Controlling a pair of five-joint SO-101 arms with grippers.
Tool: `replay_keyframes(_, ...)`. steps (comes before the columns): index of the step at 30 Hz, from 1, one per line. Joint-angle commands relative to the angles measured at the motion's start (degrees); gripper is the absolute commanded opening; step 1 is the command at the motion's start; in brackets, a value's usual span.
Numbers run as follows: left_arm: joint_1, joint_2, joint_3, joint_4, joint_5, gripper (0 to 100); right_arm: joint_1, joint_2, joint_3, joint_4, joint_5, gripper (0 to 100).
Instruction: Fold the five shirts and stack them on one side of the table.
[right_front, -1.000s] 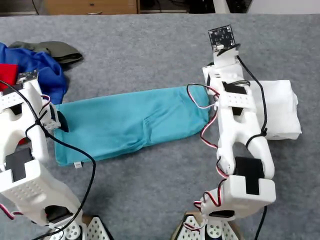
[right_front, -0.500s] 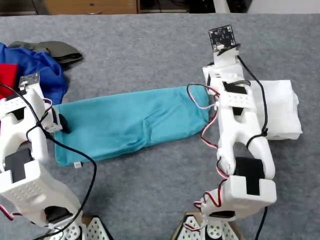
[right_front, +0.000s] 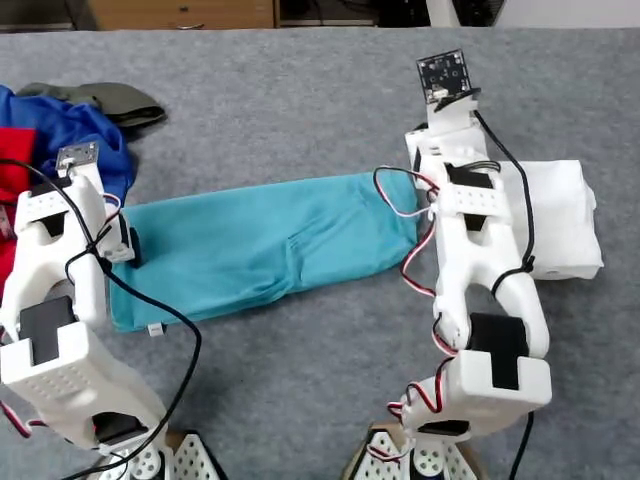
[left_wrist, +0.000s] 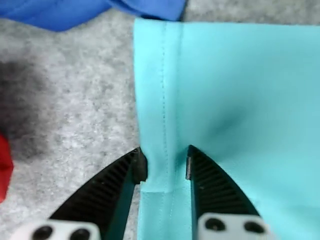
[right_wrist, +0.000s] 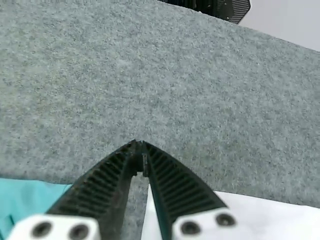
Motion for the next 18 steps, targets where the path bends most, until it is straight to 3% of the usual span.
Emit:
replay_keyframes(1,2.6,-0.1,0.1,-1.2,0.6,10,-0.1,-2.6,-0.5,0.7,0.1,0.2)
replay_keyframes(4,5.8,-0.1,0.1,-0.9,0.3,2,2.2,-9.2,-0.6,4.7,0.3,0.2)
replay_keyframes(9,9.8,-0.7,-1.1,-0.3,2.2,2,9.5,-24.4,-3.6,11.7,3.4,0.2)
replay_keyframes(18,15.9,-0.1,-21.3,18.0,8.7,2,15.1,-29.5,-8.6,6.3,4.2,0.2)
